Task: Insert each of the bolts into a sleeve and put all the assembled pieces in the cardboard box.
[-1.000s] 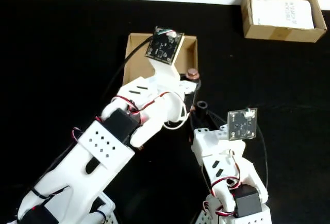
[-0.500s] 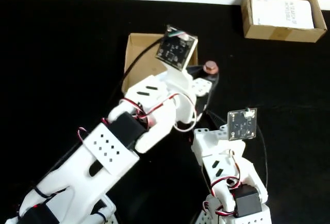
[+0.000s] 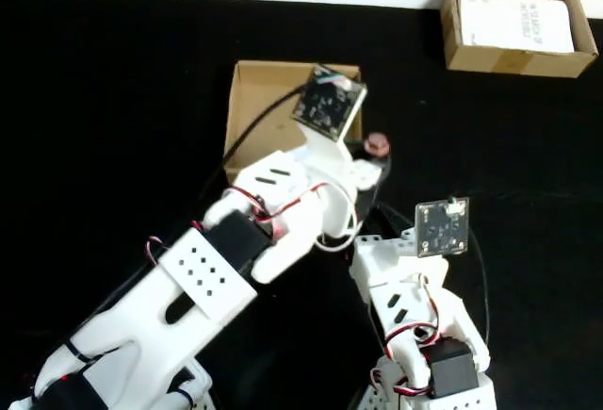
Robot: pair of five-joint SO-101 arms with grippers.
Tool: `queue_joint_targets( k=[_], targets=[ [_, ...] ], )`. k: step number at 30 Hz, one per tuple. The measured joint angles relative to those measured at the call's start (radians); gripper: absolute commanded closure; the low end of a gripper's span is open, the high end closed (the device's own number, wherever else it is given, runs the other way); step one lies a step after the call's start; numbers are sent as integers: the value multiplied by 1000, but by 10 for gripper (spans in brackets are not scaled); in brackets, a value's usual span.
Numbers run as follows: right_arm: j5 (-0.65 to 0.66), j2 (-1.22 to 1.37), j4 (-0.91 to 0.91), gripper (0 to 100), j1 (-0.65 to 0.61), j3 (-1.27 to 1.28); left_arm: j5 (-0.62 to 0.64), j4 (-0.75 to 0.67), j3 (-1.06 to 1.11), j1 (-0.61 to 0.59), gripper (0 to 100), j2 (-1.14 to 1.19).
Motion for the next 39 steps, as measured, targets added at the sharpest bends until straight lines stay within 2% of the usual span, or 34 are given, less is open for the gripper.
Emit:
queue_joint_targets(
  k=[10,13,17,20,23,29,34,39],
  targets=[
    [0,0,0,991,-2,0,2,6,75,2,989,0],
    [0,0,0,991,-2,0,2,23,75,2,931,0],
    [0,0,0,991,-2,2,2,161,66,-3,782,0],
    [0,0,0,991,2,2,2,321,9,-8,741,-3],
    [0,0,2,991,26,3,2,473,-54,-8,761,-2],
    [0,0,2,991,78,-20,2,675,-186,-34,853,-3],
    [0,35,0,991,115,-135,-3,786,-236,-178,994,-12],
    [0,275,0,991,164,-348,-3,807,-245,-356,984,-138]
  ],
)
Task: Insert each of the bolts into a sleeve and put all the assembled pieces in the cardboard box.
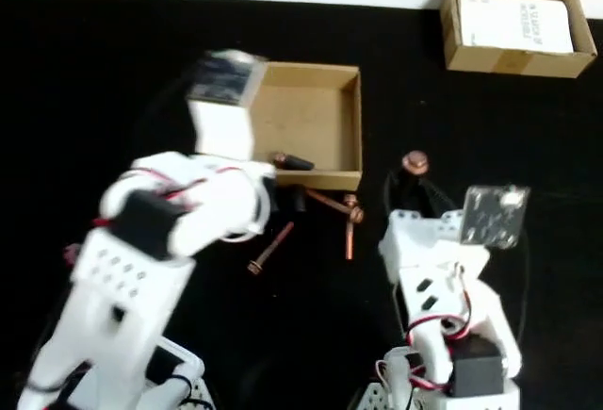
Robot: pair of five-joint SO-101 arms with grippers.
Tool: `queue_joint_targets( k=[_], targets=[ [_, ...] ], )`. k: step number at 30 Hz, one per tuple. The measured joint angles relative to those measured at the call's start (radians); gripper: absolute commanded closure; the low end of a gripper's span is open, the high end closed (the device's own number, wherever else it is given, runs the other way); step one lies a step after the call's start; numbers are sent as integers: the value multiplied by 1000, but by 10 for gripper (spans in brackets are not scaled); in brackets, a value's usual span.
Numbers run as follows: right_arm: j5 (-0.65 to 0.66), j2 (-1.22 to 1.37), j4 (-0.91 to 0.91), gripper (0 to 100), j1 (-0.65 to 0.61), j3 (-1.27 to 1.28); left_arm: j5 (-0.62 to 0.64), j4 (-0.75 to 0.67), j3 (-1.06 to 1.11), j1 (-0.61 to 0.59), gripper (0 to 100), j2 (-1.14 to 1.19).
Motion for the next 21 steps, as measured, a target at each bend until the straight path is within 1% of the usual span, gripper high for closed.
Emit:
queue_joint_targets(
  k=[5,10,13,15,21],
  targets=[
    [0,311,0,991,3,-278,0,8,14,-170,984,-144],
    [8,601,0,991,3,-465,0,6,206,-327,984,-281],
    [89,750,0,991,-6,-537,0,-38,382,-388,981,-362],
    [153,836,0,991,-23,-574,0,-100,512,-431,981,-427],
    [430,1040,0,991,-92,-675,3,-396,970,-506,981,-649]
  ],
)
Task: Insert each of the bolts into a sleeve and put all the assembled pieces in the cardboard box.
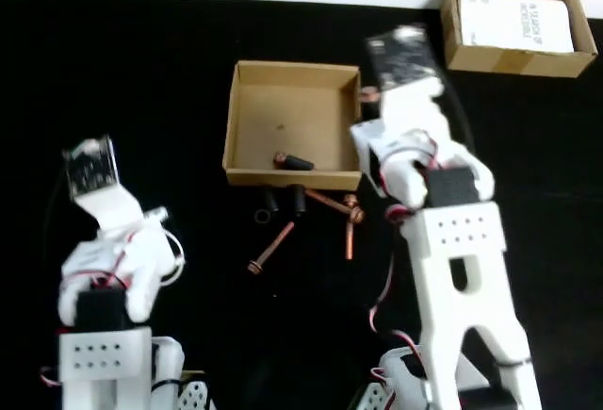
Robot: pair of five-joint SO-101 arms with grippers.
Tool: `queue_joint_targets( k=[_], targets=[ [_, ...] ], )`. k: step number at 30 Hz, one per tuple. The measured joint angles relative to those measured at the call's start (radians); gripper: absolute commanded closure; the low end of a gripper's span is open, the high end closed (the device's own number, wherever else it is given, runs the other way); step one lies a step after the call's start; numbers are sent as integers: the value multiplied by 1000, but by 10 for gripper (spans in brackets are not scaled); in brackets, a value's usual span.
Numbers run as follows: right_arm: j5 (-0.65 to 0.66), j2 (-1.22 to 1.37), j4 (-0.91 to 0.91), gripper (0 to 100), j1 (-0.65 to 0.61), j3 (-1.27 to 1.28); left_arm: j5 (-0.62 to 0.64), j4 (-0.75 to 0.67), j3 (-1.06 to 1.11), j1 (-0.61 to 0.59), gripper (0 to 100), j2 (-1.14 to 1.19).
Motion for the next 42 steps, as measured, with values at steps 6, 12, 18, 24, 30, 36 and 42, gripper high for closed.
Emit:
queue_joint_targets(
  k=[6,12,18,24,30,36,42],
  targets=[
    [272,178,0,991,-46,-141,0,-143,351,-20,980,-304],
    [410,400,0,991,-69,-316,0,-130,368,-38,979,-400],
    [436,655,0,991,-123,-468,0,-172,368,-38,979,-353],
    [439,896,0,991,-167,-563,0,-180,368,-38,979,-350],
    [439,1040,-8,985,-169,-578,0,-180,368,-38,979,-350],
    [422,1049,-11,888,-170,-582,0,-180,370,-38,979,-350],
    [272,1005,121,886,-175,-655,0,-180,370,-38,979,-350]
  ],
)
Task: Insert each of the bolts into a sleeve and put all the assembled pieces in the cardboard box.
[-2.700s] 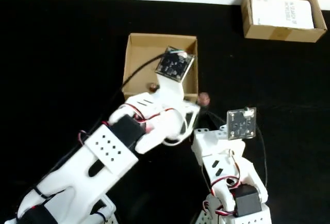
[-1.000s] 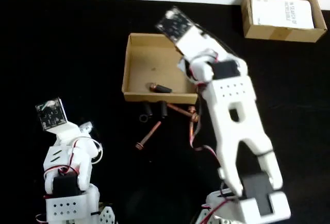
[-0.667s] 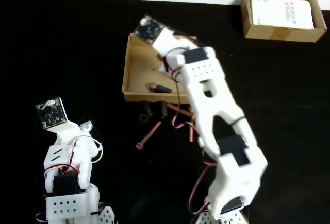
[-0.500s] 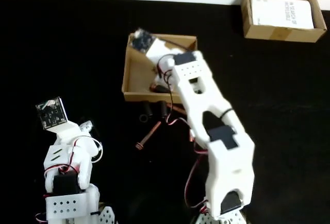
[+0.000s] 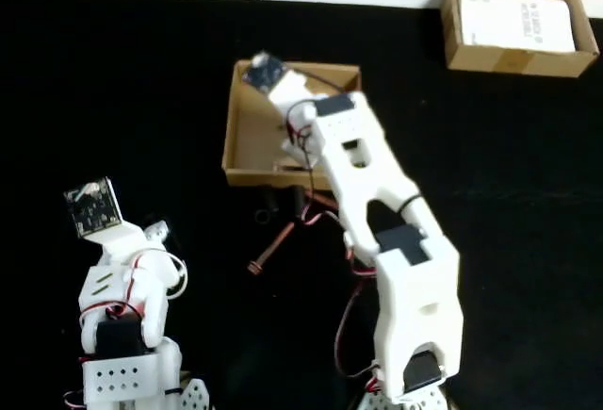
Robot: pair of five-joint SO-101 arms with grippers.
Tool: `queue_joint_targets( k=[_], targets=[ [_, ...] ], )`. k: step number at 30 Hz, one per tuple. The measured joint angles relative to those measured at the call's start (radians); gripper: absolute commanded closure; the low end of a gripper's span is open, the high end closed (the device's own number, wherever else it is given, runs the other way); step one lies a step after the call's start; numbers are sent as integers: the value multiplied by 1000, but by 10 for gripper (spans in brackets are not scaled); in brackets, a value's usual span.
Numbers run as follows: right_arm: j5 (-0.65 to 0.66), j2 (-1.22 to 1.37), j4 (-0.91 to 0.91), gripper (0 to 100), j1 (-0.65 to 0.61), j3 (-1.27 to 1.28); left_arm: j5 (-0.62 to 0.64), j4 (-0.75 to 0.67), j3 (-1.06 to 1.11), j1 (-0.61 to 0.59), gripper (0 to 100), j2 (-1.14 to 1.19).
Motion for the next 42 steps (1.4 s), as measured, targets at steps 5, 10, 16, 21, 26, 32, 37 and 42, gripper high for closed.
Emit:
queue_joint_targets(
  k=[5,10,16,21,26,32,37,42],
  targets=[
    [-167,-144,210,886,-20,-46,0,0,0,0,979,0],
    [-448,-285,430,886,-25,-46,0,0,0,0,979,0],
    [-845,-310,666,886,-97,-43,0,0,0,0,979,0],
    [-945,-310,644,886,-198,54,0,0,0,0,979,0],
    [-957,-310,450,886,-203,181,0,0,0,0,979,3],
    [-954,-310,250,884,-189,334,0,0,0,0,979,3],
    [-891,-310,133,884,-163,407,0,0,0,0,979,3],
    [-859,-310,64,884,-158,419,0,0,0,0,979,3]
  ],
)
